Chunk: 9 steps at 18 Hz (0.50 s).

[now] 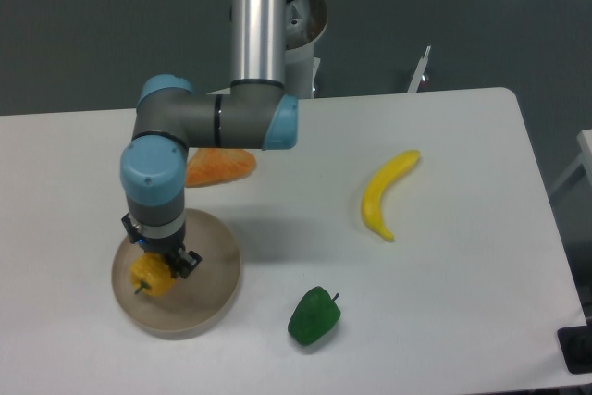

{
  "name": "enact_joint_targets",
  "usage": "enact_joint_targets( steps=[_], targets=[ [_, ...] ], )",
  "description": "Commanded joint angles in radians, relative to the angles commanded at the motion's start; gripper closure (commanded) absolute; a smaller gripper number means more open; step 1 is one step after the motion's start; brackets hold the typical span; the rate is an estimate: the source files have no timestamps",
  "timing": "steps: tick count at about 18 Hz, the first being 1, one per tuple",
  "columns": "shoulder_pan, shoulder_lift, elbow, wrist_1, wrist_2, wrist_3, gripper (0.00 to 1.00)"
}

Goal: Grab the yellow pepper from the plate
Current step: 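Lower the gripper and close it around the yellow pepper, then lift the yellow pepper off the plate and carry it aside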

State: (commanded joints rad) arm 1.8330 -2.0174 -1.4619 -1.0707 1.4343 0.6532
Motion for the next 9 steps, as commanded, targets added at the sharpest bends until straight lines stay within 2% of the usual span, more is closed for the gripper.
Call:
enact_joint_targets(
  steps=[4, 7, 9],
  targets=[
    [0.09, 0.083, -0.009, -0.017, 0.003, 0.085, 1.0],
    [0.172, 0.121, -0.002, -0.119, 0.04, 0.221, 1.0],
    [0.215, 0.141, -0.003, -0.138, 0.041, 0.29, 1.0]
  ],
)
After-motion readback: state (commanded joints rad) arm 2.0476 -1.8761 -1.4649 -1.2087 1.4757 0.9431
